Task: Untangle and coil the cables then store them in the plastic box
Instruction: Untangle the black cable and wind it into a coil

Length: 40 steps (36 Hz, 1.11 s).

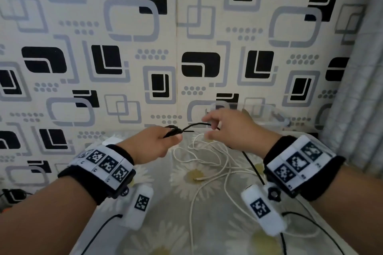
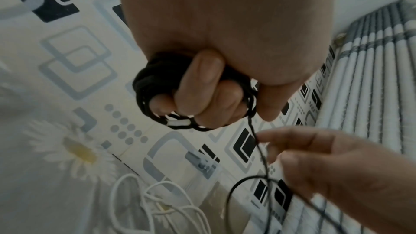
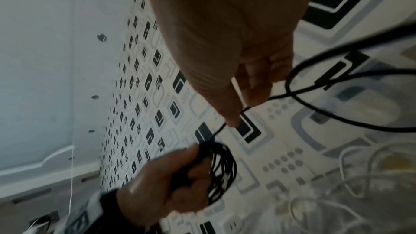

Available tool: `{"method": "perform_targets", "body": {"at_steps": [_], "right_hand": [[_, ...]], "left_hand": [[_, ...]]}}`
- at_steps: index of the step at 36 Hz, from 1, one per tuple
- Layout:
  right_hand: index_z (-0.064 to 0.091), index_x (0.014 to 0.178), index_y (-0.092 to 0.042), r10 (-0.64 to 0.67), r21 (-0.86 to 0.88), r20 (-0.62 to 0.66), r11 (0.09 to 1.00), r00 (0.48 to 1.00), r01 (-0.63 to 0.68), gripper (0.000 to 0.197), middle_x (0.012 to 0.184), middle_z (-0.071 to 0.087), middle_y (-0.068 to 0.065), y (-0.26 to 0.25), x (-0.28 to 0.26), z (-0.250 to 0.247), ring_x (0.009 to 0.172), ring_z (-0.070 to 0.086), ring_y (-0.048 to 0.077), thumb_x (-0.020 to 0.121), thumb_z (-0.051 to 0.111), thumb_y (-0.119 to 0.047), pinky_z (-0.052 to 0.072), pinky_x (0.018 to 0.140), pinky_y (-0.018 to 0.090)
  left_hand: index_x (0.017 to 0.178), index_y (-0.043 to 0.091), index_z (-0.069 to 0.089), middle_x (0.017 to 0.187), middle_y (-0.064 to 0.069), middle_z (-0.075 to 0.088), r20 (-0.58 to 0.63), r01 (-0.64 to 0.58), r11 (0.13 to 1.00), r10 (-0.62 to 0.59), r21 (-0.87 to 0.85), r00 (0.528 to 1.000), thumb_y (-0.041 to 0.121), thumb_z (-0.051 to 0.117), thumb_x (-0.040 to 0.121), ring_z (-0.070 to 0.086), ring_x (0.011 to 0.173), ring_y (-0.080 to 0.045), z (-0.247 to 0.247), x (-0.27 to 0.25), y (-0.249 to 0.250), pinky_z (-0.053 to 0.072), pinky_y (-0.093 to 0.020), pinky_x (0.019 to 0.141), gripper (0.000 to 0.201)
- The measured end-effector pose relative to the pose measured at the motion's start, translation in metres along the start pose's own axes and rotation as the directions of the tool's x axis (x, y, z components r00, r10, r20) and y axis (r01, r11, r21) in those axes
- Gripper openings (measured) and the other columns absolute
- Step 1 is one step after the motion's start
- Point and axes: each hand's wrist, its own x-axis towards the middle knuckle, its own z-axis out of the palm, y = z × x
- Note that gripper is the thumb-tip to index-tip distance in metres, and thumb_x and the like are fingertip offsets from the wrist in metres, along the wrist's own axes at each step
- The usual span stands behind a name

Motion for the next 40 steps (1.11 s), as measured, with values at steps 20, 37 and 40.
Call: {"method": "perform_targets", "body": {"at_steps": [20,37,40], "right_hand": [[0.065,0.075,-0.018,0.146,0.342,-0.021,0.931,0.989,-0.131,0.030,0.069,0.061,-0.010,0.015,0.010,0.031,0.064,0.056,0.012,0.098,0.052,-0.032,0.043,0.061,0.023],[0.071,0.091,-0.018,0.037,0.697,0.323,0.667,0.946,-0.264,0.012,0.086,0.070,-0.010,0.008,-0.012,0.063,0.083,0.065,0.003,0.081,0.075,-0.012,0.048,0.079,0.015],[0.070,0.094,-0.014,0.038,0.770,0.309,0.576,0.950,-0.274,0.010,0.094,0.074,-0.004,0.008,-0.013,0.066,0.089,0.067,0.003,0.084,0.071,-0.010,0.048,0.081,0.012]], "left_hand": [[0.059,0.017,0.040,0.041,0.004,0.027,0.208,0.070,0.606,0.161,-0.793,0.965,0.044,0.036,0.091,0.020,0.029,-0.007,-0.017,-0.010,0.026,0.034,-0.027,0.049,0.042],[0.064,0.017,0.046,0.045,0.005,0.040,0.048,0.110,-0.150,0.366,-0.982,0.929,0.046,0.038,0.095,0.021,0.037,-0.009,-0.015,-0.004,0.038,0.046,-0.025,0.058,0.043],[0.063,0.019,0.044,0.045,0.007,0.036,-0.052,-0.002,-0.191,0.261,-0.982,0.964,0.047,0.037,0.096,0.023,0.035,-0.008,-0.012,-0.005,0.044,0.045,-0.023,0.056,0.044]]}}
